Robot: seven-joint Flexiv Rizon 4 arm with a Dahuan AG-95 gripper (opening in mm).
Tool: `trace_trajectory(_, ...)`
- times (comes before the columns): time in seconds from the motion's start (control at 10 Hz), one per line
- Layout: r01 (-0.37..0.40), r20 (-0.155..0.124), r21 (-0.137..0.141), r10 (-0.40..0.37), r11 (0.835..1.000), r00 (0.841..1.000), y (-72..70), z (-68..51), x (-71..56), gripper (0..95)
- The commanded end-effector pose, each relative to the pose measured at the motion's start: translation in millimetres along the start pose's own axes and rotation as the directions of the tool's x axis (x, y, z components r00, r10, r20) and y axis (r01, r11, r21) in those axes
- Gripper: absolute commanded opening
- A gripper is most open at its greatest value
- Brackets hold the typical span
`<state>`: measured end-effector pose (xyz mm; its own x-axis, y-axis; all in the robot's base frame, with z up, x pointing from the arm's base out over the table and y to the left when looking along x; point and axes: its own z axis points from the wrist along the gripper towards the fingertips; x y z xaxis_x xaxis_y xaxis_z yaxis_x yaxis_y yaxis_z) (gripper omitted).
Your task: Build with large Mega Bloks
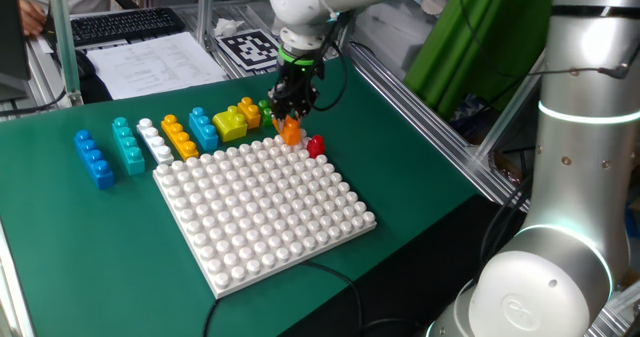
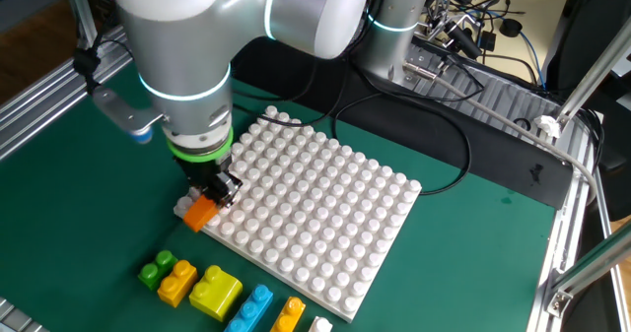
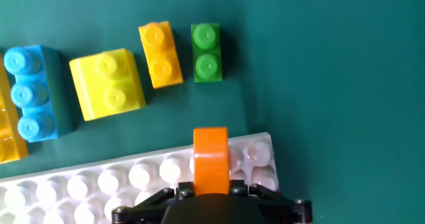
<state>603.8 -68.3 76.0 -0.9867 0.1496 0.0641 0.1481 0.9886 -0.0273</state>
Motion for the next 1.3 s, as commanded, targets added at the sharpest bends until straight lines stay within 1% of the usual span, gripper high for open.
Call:
trace_trajectory(0.1,0.003,0.005,-0.002,-0.003,1.0,1.0,0.0,1.7,-1.0,0.0)
trace_trajectory(0.4,0.001,0.008,-0.001,-0.001,1.0,1.0,4.5,1.9,6.1,0.0)
trace_trajectory(0.6,0.026,0.01,-0.001,-0.026,1.0,1.0,5.9,1.7,7.7,0.0)
trace_trajectory(0.7,0.059,0.009,0.001,-0.059,0.998,0.998,6.1,1.5,7.9,0.0)
trace_trajectory(0.8,0.073,0.007,0.0,-0.073,0.997,0.997,6.1,1.7,7.9,0.0)
trace_trajectory(1.0,0.08,0.007,-0.002,-0.08,0.997,0.997,6.0,2.0,8.1,0.0)
trace_trajectory(1.3,0.082,0.014,-0.004,-0.082,0.997,0.997,0.3,7.0,16.2,0.0)
